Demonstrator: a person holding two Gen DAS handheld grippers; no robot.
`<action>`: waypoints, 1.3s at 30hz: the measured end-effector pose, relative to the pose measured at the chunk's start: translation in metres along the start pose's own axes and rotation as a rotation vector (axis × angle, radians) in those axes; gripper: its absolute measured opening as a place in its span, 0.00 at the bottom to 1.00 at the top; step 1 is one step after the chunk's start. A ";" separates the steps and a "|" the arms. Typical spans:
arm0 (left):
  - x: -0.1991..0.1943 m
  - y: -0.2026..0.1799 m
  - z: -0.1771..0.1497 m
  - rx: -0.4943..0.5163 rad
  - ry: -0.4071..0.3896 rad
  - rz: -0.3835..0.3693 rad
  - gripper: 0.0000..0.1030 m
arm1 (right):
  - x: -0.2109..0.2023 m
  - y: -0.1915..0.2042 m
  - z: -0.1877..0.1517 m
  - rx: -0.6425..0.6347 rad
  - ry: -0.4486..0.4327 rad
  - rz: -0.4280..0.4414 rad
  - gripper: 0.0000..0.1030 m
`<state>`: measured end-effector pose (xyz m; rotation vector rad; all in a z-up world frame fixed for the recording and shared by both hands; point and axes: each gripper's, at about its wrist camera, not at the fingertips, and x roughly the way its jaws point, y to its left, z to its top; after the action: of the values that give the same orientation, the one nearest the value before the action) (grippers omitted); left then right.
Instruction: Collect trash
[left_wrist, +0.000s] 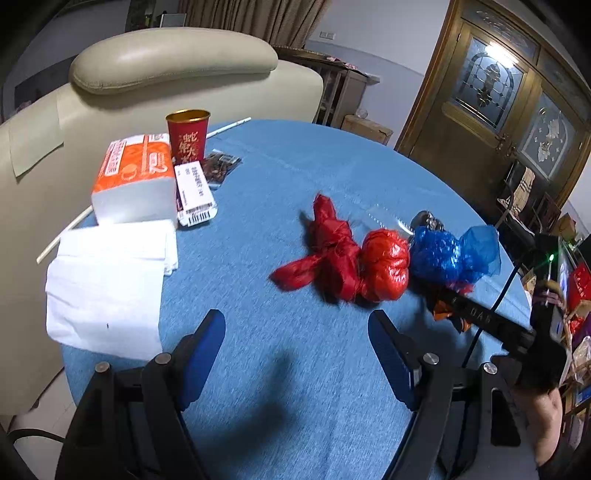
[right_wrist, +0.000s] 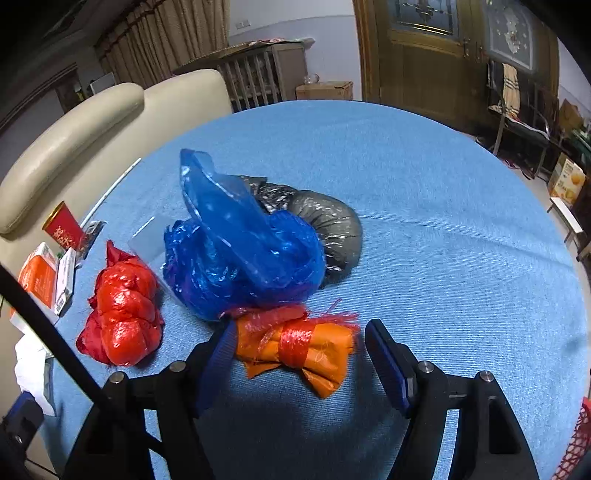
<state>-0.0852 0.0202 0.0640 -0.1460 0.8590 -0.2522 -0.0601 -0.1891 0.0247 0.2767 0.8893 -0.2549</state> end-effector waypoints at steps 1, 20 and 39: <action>0.001 -0.001 0.002 0.002 0.000 -0.001 0.78 | 0.001 0.001 -0.001 -0.008 0.006 0.009 0.72; 0.113 -0.029 0.062 0.034 0.153 0.048 0.78 | -0.045 -0.025 -0.037 -0.027 0.002 0.142 0.69; 0.067 -0.027 0.046 0.098 0.076 0.061 0.25 | -0.107 -0.058 -0.065 0.028 -0.073 0.140 0.69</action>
<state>-0.0124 -0.0235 0.0515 -0.0188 0.9231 -0.2433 -0.1910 -0.2100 0.0624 0.3522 0.7912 -0.1468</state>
